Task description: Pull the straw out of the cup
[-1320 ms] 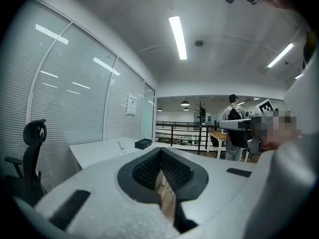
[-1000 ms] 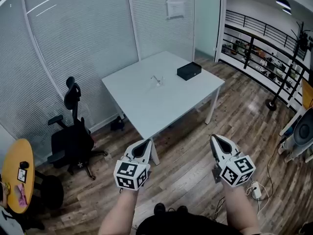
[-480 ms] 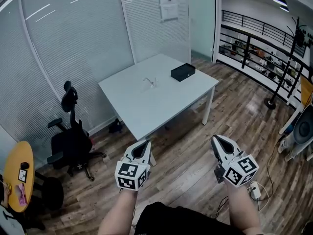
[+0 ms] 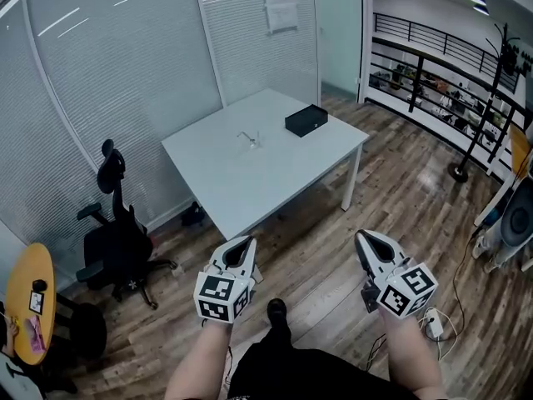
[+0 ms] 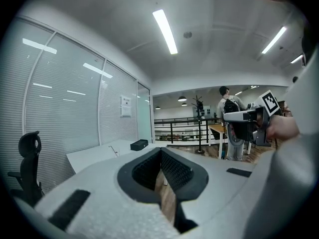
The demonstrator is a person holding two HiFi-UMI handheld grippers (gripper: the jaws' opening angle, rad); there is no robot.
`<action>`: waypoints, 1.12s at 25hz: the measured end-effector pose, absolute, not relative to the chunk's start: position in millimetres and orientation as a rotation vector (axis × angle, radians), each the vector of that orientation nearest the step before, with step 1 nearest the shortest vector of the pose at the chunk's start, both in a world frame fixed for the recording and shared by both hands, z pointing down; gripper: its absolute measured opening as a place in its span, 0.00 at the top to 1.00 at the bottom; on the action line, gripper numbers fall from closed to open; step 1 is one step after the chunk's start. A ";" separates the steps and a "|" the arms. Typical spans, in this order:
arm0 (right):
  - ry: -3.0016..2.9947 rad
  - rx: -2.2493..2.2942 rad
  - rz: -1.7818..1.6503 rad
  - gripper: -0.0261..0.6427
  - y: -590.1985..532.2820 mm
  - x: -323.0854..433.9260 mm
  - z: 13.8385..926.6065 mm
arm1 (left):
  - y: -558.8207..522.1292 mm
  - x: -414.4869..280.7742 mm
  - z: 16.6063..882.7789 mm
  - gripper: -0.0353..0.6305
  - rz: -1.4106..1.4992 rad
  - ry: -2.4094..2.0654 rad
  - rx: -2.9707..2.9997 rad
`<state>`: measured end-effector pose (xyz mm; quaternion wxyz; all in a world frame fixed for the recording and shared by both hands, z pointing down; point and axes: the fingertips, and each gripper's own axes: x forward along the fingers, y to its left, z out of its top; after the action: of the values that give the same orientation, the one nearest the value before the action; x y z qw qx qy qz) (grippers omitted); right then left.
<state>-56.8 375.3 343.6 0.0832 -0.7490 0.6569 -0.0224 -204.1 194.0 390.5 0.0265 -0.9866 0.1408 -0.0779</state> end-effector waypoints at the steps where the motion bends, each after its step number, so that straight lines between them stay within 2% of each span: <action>1: 1.967 -2.237 -0.072 0.95 370.1 -54.3 345.6 | 188.6 -201.1 393.6 0.93 -0.238 0.438 -3.054; 8: 2.019 -2.255 -0.118 0.95 312.6 -21.3 358.4 | 131.5 -159.9 406.6 0.93 -0.182 0.458 -3.103; 20: 2.039 -2.311 -0.237 0.95 147.9 82.9 380.8 | -28.9 -57.5 411.6 0.93 -0.162 0.439 -3.160; 28: 2.066 -2.303 -0.238 0.95 63.6 111.2 377.3 | -98.7 -20.4 410.5 0.93 -0.174 0.398 -3.170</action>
<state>111.2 63.6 377.3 0.0192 -0.7419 0.6658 -0.0766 -20.4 -98.7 410.5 -0.0288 -0.9903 0.1243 -0.0545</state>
